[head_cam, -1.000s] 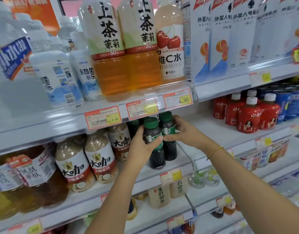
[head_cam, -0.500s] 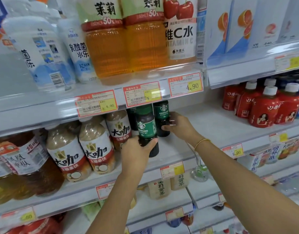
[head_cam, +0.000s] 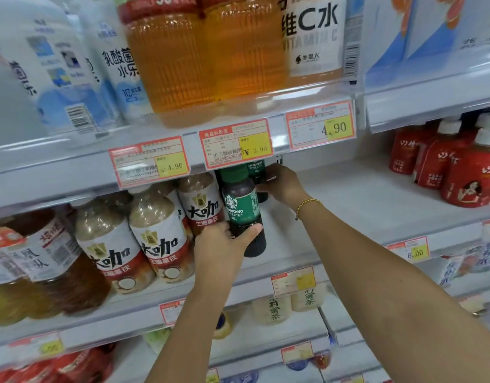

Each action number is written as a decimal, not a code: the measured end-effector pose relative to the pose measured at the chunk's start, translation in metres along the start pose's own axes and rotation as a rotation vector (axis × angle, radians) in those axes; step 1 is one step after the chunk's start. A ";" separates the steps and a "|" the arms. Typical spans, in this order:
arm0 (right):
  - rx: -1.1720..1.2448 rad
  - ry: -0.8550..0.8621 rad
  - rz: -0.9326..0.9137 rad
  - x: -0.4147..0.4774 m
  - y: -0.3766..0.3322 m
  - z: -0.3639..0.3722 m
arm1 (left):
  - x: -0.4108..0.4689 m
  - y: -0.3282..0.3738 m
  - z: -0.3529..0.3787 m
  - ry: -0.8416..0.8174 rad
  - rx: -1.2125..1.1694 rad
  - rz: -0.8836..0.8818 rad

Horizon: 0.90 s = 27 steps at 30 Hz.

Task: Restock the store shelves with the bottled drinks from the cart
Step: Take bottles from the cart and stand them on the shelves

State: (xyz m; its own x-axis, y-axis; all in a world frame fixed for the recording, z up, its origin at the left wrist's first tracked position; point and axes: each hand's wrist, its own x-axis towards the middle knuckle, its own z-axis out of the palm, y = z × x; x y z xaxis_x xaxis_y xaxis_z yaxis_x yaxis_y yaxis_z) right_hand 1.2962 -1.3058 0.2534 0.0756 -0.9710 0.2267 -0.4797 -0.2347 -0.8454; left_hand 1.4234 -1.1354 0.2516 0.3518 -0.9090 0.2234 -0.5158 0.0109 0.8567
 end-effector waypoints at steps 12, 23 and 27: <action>-0.043 -0.079 0.102 -0.009 -0.010 -0.003 | -0.002 0.002 0.007 0.093 0.189 0.030; 0.058 -0.273 -0.221 -0.095 -0.027 -0.015 | 0.008 -0.006 0.014 -0.019 0.131 0.034; 0.090 -0.239 -0.208 -0.082 -0.030 -0.005 | -0.001 -0.012 0.000 -0.047 0.303 0.052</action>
State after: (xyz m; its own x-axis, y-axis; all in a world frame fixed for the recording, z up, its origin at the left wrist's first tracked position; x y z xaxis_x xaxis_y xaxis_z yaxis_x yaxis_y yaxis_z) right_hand 1.3003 -1.2193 0.2622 0.3724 -0.8823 0.2880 -0.3538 -0.4218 -0.8348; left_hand 1.4292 -1.1348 0.2411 0.2856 -0.9290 0.2355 -0.7443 -0.0603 0.6651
